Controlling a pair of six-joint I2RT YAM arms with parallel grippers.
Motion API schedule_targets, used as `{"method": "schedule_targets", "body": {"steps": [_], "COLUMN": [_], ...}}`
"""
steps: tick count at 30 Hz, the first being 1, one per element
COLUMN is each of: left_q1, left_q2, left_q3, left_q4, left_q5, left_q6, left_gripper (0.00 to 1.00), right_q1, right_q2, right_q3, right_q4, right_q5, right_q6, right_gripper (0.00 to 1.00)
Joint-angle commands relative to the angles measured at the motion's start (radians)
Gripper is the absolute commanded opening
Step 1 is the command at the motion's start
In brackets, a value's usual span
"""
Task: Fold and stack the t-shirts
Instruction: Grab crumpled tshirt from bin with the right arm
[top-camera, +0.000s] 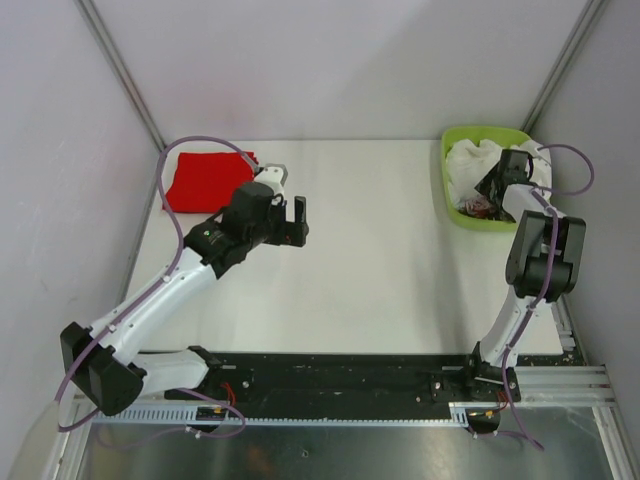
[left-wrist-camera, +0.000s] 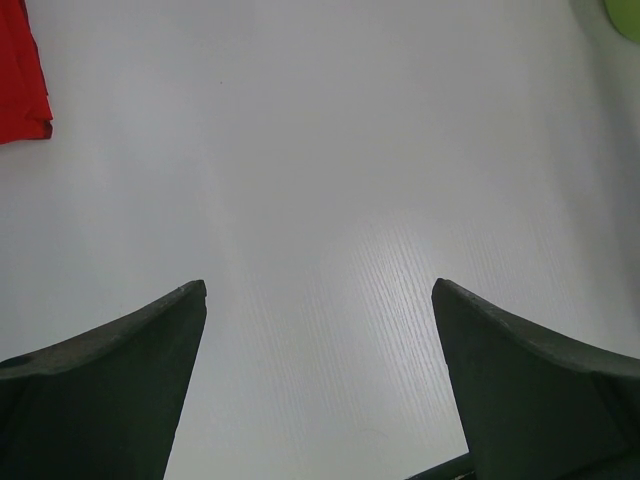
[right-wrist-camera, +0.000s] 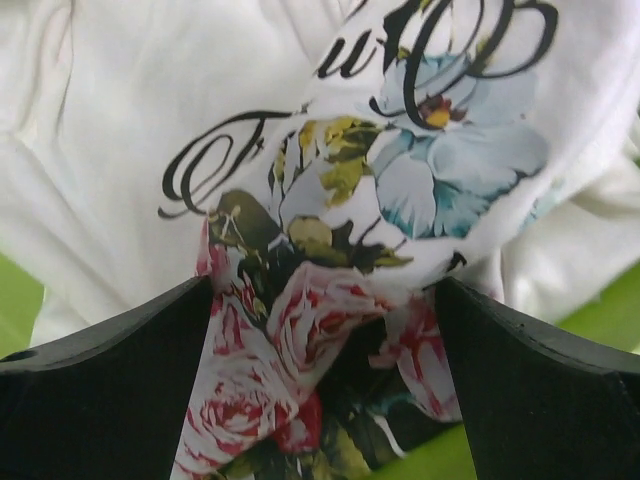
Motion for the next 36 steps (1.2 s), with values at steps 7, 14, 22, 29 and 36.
{"method": "schedule_targets", "body": {"steps": [7, 14, 22, 29, 36], "left_q1": [0.006, 0.010, 0.011, 0.011, 0.011], "left_q2": [0.024, 0.015, -0.006, -0.016, -0.027], "left_q3": [0.030, 0.025, 0.023, 0.026, 0.024], "left_q4": [0.030, 0.033, 0.031, 0.031, 0.031], "left_q5": [0.015, 0.008, -0.009, -0.016, -0.030], "left_q6": [0.022, 0.022, 0.022, 0.016, 0.016], "left_gripper": [0.99, 0.99, 0.99, 1.00, 0.99], "right_q1": [-0.008, -0.008, 0.000, 0.047, 0.098], "right_q2": [0.144, 0.134, 0.040, -0.069, -0.198], "right_q3": [0.184, 0.235, 0.350, 0.512, 0.633], "right_q4": [-0.011, -0.043, -0.115, -0.169, -0.184], "right_q5": [0.008, -0.006, 0.018, 0.073, 0.079], "right_q6": [-0.002, -0.007, -0.020, -0.067, -0.104], "right_gripper": [0.89, 0.21, 0.00, 0.00, 0.00]}}
